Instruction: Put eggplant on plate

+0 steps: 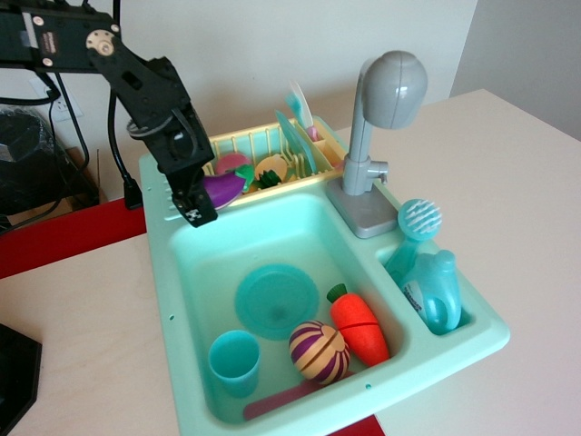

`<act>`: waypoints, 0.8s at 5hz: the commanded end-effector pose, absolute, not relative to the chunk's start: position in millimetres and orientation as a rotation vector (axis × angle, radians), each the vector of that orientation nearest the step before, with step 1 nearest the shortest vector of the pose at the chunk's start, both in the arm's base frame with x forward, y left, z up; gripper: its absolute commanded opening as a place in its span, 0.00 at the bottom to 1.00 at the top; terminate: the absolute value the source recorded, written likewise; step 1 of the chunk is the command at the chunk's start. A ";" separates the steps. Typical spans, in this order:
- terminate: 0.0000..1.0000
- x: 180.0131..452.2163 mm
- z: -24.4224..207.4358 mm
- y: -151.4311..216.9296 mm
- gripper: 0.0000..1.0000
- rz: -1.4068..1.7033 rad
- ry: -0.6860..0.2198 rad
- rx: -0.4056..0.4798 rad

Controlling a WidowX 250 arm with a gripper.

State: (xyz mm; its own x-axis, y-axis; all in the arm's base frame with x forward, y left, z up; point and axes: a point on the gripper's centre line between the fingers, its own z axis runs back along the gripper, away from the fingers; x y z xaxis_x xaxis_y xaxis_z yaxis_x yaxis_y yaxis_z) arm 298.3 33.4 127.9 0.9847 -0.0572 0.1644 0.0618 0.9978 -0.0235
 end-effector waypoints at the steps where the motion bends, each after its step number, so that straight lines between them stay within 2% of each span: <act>1: 0.00 320.3 124.6 14.7 0.00 -0.122 -0.157 -0.066; 2: 0.00 325.5 112.2 -0.6 0.00 -0.171 -0.110 -0.090; 4: 0.00 315.9 95.9 -29.8 0.00 -0.269 -0.035 -0.138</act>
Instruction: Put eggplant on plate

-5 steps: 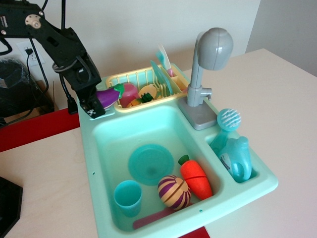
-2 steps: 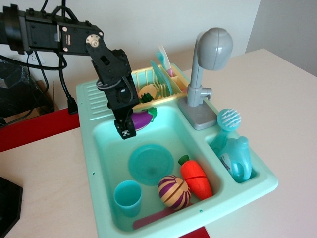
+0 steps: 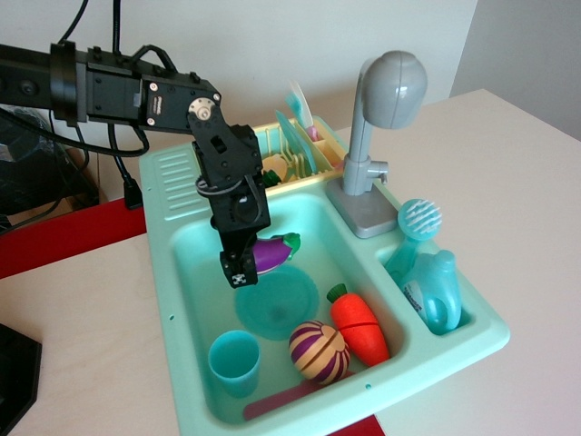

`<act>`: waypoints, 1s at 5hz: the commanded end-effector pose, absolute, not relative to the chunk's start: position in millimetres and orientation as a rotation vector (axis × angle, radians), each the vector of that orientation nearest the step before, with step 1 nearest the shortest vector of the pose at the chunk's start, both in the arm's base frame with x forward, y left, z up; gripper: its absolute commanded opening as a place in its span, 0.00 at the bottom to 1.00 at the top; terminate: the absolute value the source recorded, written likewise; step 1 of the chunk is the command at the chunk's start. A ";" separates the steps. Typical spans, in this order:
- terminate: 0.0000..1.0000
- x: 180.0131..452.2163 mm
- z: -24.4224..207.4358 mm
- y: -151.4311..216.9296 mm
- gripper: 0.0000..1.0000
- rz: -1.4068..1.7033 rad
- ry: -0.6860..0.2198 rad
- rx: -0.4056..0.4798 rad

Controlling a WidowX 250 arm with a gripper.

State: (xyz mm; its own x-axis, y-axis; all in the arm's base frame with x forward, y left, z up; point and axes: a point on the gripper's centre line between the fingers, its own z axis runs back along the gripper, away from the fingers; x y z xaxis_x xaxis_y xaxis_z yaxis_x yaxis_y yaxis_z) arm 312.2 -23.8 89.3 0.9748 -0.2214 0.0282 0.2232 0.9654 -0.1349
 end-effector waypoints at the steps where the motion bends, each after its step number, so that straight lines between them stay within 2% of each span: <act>1: 0.00 309.4 87.8 -43.7 0.00 -0.307 -0.008 -0.150; 2: 0.00 303.7 77.0 -50.9 0.00 -0.323 0.026 -0.149; 3: 0.00 301.8 70.1 -50.4 0.00 -0.316 0.022 -0.114; 4: 0.00 302.5 76.0 -42.0 1.00 -0.279 -0.019 -0.080; 5: 0.00 298.1 95.0 -29.4 1.00 -0.217 -0.094 -0.101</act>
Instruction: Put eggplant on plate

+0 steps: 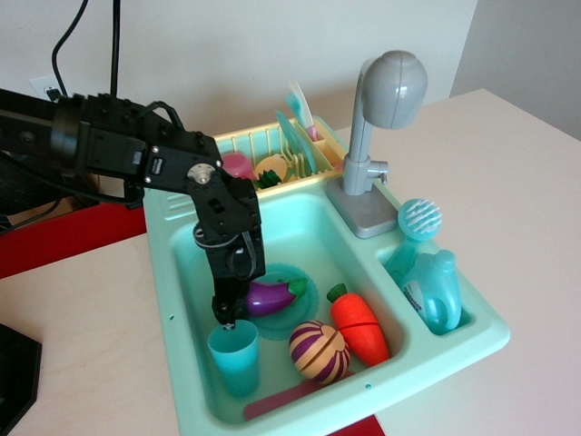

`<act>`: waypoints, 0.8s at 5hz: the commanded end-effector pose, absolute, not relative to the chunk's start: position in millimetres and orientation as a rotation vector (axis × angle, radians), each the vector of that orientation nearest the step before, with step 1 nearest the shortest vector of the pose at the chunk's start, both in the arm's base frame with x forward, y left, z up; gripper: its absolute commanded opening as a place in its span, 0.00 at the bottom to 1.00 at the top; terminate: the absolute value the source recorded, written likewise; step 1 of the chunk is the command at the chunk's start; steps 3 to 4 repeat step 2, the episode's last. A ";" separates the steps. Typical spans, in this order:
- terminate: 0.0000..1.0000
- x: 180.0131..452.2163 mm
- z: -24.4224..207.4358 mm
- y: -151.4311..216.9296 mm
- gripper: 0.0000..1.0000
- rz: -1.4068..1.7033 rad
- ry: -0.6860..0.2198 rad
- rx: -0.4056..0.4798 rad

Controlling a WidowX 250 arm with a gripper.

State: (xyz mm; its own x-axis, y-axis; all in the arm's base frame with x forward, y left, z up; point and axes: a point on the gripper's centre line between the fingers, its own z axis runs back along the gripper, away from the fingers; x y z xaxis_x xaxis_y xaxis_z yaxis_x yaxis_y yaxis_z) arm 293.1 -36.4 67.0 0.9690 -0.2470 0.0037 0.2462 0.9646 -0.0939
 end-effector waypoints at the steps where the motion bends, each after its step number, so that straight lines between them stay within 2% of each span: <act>1: 0.00 291.5 119.1 -17.0 1.00 -0.194 -0.131 -0.094; 2: 1.00 285.7 150.9 -3.9 1.00 -0.150 -0.178 -0.108; 4: 1.00 285.7 150.9 -3.9 1.00 -0.150 -0.178 -0.108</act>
